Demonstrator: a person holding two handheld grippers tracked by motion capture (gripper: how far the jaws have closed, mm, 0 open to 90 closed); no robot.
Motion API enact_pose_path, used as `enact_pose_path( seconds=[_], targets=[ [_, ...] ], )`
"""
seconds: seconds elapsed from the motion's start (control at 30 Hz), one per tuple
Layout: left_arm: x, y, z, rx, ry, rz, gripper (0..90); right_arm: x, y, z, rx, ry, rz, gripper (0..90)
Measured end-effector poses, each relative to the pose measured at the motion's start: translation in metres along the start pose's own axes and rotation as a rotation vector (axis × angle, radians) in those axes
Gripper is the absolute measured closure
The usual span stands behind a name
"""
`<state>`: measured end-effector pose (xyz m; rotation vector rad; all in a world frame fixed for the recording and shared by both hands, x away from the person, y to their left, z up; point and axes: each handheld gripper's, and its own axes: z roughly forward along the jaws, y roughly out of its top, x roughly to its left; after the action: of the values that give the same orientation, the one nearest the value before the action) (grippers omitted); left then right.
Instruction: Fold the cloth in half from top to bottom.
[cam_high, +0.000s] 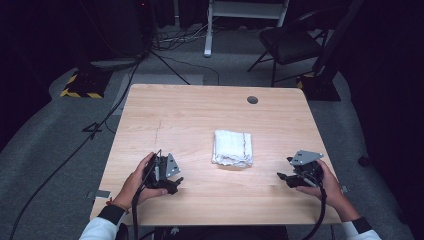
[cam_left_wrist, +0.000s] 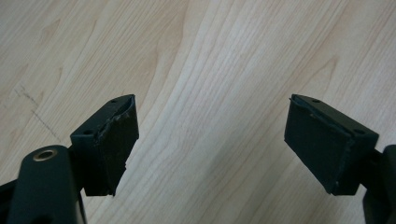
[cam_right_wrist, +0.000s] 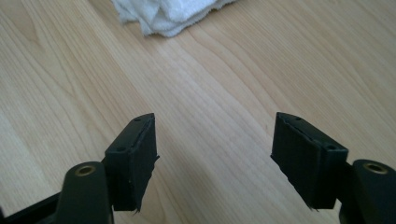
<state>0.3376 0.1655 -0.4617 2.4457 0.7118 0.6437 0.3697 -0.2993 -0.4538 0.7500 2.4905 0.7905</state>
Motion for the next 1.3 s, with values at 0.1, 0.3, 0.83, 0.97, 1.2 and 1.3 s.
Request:
enact_pose_path(
  seconds=[0.1,0.3,0.83,0.97,1.2,1.3],
  targets=[
    [0.000,-0.008,0.000,0.003,0.000,-0.021,18.2,-0.002,-0.009,-0.002,0.007,-0.013,0.012,31.5],
    [0.000,-0.025,-0.004,-0.002,-0.009,-0.044,18.0,-0.009,-0.027,-0.009,0.002,-0.036,0.056,31.7],
    [0.011,-0.058,-0.007,-0.001,-0.018,-0.146,17.3,-0.024,-0.081,-0.022,-0.027,-0.044,0.210,29.4],
    [0.013,-0.067,-0.009,0.012,0.022,-0.156,17.5,-0.028,-0.095,-0.027,-0.039,-0.038,0.249,28.4],
    [0.021,-0.084,-0.011,-0.030,-0.016,-0.257,17.5,-0.029,-0.113,-0.031,-0.053,-0.038,0.296,27.4],
    [0.024,-0.091,-0.010,-0.052,-0.044,-0.332,17.5,-0.029,-0.119,-0.031,-0.079,-0.030,0.316,26.5]
  ],
)
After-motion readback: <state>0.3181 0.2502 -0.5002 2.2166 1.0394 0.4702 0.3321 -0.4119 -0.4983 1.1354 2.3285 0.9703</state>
